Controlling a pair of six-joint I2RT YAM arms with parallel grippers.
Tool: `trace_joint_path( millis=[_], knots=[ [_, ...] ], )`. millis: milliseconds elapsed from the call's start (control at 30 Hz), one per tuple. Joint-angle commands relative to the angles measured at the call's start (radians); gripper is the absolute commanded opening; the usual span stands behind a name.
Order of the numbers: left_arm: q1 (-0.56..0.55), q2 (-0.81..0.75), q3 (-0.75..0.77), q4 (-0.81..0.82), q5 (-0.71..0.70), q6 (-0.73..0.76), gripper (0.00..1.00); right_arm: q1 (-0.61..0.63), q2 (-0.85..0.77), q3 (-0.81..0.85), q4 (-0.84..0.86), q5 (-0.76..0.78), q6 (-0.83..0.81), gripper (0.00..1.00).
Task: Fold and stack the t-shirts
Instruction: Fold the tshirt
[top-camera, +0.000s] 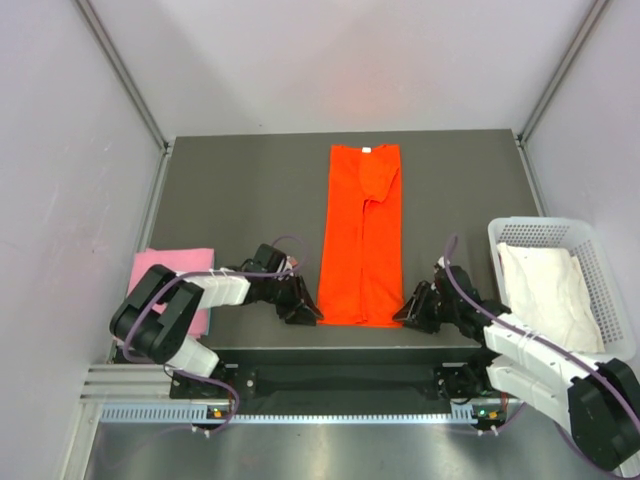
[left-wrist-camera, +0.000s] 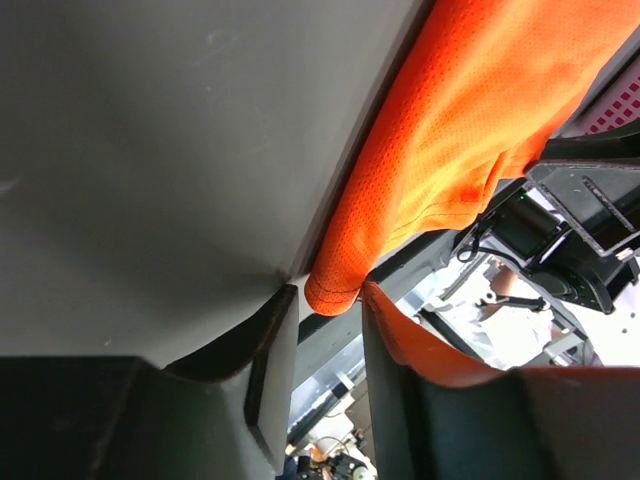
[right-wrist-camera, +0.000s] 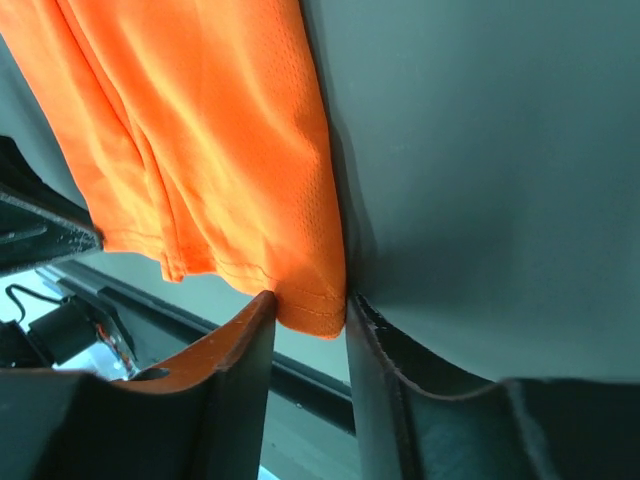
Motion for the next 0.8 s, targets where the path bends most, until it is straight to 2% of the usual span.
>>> trace_joint_path(
  millis=[0,133,200,267,300,367,467,600,767],
  knots=[
    [-0.006,0.035,0.009,-0.018,-0.090,0.045,0.35,0.012,-0.009,-0.023,-0.020,0.018,-0.003,0.34],
    [-0.006,0.041,0.025,-0.020,-0.084,0.045,0.25,0.013,-0.015,-0.023,-0.023,0.018,-0.013,0.25],
    [-0.006,0.047,0.032,-0.020,-0.078,0.045,0.16,0.013,-0.015,-0.020,-0.026,0.020,-0.026,0.22],
    [-0.006,0.050,0.049,-0.020,-0.073,0.042,0.08,0.012,-0.012,-0.017,-0.026,0.015,-0.038,0.13],
    [-0.006,0.048,0.055,-0.024,-0.073,0.040,0.00,0.012,-0.011,-0.008,-0.029,0.014,-0.043,0.10],
    [-0.006,0.039,0.077,-0.038,-0.073,0.042,0.00,0.012,-0.008,0.006,-0.034,0.011,-0.067,0.04],
    [-0.006,0.019,0.120,-0.076,-0.075,0.045,0.00,0.012,-0.006,0.055,-0.048,0.015,-0.087,0.01],
    [-0.006,0.006,0.199,-0.127,-0.087,0.040,0.00,0.006,0.026,0.177,-0.072,0.035,-0.125,0.00],
    [-0.003,0.051,0.365,-0.164,-0.116,0.034,0.00,-0.079,0.176,0.323,-0.097,0.009,-0.234,0.00]
  ],
)
